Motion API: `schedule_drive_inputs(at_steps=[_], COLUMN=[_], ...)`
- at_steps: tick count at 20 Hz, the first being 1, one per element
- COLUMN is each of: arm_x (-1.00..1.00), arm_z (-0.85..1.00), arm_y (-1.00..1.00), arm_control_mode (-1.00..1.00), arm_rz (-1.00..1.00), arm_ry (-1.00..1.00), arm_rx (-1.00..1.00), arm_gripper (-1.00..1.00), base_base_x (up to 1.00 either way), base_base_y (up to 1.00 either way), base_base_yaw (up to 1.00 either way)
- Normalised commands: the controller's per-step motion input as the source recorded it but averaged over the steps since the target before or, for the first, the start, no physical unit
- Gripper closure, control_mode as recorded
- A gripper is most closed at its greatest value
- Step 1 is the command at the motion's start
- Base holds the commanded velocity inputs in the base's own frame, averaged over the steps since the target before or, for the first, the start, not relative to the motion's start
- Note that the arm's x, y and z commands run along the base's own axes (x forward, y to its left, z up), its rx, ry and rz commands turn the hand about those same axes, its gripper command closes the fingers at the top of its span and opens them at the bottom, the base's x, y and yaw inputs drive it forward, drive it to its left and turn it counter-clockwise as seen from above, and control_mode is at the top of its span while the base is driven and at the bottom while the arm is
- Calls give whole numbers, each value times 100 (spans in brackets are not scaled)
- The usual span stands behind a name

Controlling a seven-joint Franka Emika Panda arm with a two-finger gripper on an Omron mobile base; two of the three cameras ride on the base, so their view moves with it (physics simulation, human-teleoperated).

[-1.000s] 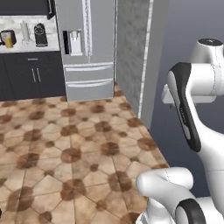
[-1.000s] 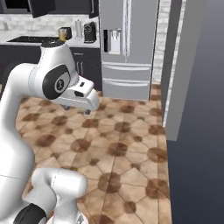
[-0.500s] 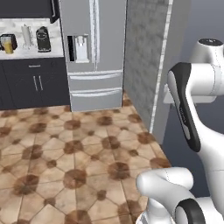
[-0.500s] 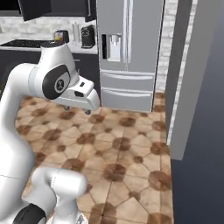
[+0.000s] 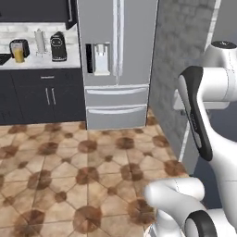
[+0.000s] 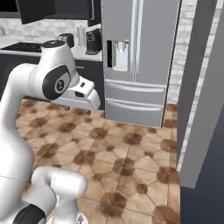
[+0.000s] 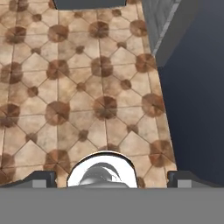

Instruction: There is a tray on the dining counter. Grab the cup, mug, and pitcher and place them on the tray. The pitcher may be placed next to the tray if it cannot fit the tray.

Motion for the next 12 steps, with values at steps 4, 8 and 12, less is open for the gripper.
schedule_drive_inputs(at_steps=[4,8,12], arm_x=[0,0,0], arm_z=[0,0,0], arm_y=[0,0,0], arm_control_mode=[100,100,100], arm_rz=[0,0,0], arm_ry=[0,0,0], arm_rx=[0,0,0], arm_gripper=[-100,-100,-100], base_base_x=[100,100,100], base_base_y=[0,0,0], base_base_yaw=[30,37,43])
